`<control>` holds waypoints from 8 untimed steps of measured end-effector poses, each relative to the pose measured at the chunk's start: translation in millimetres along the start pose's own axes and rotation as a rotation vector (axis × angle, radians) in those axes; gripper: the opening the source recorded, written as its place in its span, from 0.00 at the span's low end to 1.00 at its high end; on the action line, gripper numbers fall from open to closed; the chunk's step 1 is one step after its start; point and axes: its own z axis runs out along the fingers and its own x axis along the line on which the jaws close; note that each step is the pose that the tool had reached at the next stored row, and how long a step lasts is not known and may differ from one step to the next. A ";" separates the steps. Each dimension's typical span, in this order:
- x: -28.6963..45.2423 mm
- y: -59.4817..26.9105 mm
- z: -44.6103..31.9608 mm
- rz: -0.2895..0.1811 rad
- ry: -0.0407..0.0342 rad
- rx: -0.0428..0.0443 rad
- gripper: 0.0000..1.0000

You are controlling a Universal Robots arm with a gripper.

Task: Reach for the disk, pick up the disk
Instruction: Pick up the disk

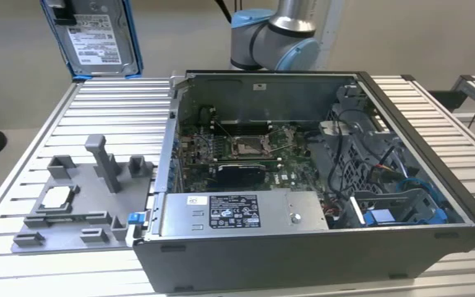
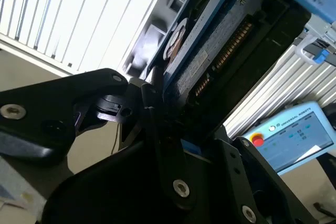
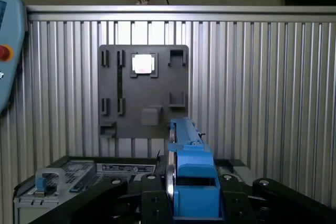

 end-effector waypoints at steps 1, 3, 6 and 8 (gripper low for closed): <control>0.0 -1.8 0.0 0.000 -0.0001 0.0001 0.00; -0.1 -5.6 -0.1 0.000 0.0000 0.0000 0.00; -0.1 -11.0 -0.2 0.000 -0.0001 0.0001 0.00; -0.2 -15.4 -0.3 0.000 -0.0001 0.0001 0.00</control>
